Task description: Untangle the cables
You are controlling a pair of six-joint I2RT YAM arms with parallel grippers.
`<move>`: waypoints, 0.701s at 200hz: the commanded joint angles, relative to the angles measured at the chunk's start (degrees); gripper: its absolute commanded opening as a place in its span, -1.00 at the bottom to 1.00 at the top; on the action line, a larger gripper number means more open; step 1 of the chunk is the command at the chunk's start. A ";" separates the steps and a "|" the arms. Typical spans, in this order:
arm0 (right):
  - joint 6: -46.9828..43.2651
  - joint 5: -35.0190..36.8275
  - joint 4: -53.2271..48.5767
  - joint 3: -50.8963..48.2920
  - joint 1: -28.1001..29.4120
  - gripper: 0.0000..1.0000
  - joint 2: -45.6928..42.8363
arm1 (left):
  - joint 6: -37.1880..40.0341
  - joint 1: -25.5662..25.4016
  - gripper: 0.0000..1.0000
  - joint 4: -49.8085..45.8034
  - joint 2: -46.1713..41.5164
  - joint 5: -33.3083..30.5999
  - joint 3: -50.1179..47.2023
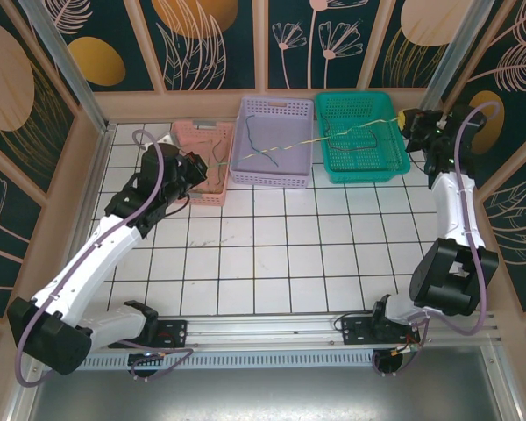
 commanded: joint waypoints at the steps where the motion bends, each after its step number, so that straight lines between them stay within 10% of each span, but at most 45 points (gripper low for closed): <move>1: 3.14 15.35 6.15 -0.06 -8.87 -1.00 -1.04 | 2.71 4.12 -1.00 -13.93 -2.89 -18.96 -0.59; 75: -4.95 12.63 -4.85 -2.35 -3.86 -0.99 -5.62 | 6.78 4.23 -1.00 3.53 -0.80 2.42 9.24; 100: -8.45 14.82 -10.43 -4.05 -2.07 -0.20 -8.83 | 6.15 4.14 -1.00 2.82 3.92 6.16 16.90; 140: -27.55 25.91 -22.27 6.40 1.17 0.12 -10.07 | 6.20 4.14 -1.00 1.07 9.65 6.32 24.61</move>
